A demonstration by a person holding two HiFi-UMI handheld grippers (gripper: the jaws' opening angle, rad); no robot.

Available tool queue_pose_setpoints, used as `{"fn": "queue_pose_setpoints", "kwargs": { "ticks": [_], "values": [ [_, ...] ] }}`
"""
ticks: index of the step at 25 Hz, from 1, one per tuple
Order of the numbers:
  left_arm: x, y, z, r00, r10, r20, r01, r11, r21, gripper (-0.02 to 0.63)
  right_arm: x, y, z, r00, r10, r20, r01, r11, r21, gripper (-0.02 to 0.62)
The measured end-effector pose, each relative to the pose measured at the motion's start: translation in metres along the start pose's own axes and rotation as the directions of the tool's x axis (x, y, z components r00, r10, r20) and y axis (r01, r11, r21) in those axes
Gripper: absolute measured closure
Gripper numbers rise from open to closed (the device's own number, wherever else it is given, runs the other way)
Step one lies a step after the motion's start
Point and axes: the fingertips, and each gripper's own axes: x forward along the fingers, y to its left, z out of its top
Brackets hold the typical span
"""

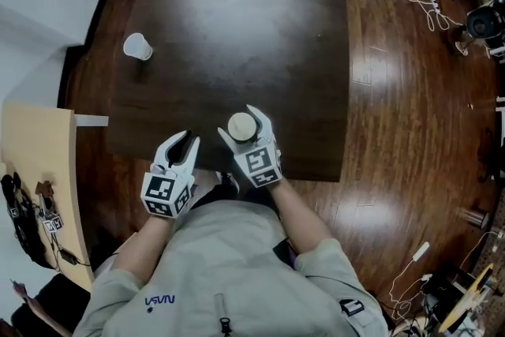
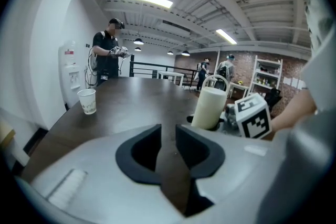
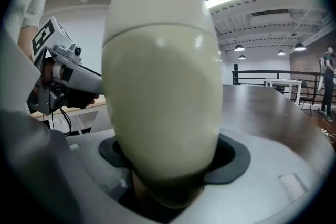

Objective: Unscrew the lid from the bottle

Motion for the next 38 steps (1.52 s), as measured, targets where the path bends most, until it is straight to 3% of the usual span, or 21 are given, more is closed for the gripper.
{"fn": "queue_pose_setpoints", "kwargs": {
  "ticks": [9,14,19,22,25,30,38],
  "values": [
    [0.011,-0.009,0.000,1.000,0.000,-0.006,0.000,1.000,-0.022,0.538,-0.002,-0.003,0.000,1.000,0.002,-0.002,-0.002,0.999,-0.044,0.273],
    [0.014,-0.005,0.006,1.000,0.006,0.018,-0.006,0.999,-0.047,0.538,-0.003,-0.010,-0.002,1.000,0.013,-0.028,-0.013,1.000,-0.020,0.295],
    [0.016,-0.001,0.019,0.998,-0.017,0.061,0.024,0.994,-0.108,0.544,-0.014,-0.005,0.016,0.996,0.090,-0.020,-0.088,0.993,0.074,0.296],
    [0.019,-0.005,0.038,0.990,-0.068,0.123,0.088,0.981,-0.170,0.567,-0.031,-0.004,0.041,0.981,0.196,-0.002,-0.194,0.971,0.137,0.296],
    [0.018,-0.016,0.063,0.972,-0.124,0.198,0.166,0.963,-0.212,0.595,-0.056,-0.003,0.068,0.944,0.328,0.028,-0.327,0.924,0.199,0.296],
    [0.001,-0.039,0.107,0.917,-0.231,0.324,0.313,0.922,-0.228,0.603,-0.102,0.009,0.115,0.844,0.528,0.096,-0.530,0.793,0.300,0.296],
    [-0.022,-0.071,0.135,0.847,-0.375,0.376,0.472,0.856,-0.209,0.603,-0.152,0.045,0.147,0.693,0.708,0.136,-0.703,0.620,0.349,0.296]
  ]
}}
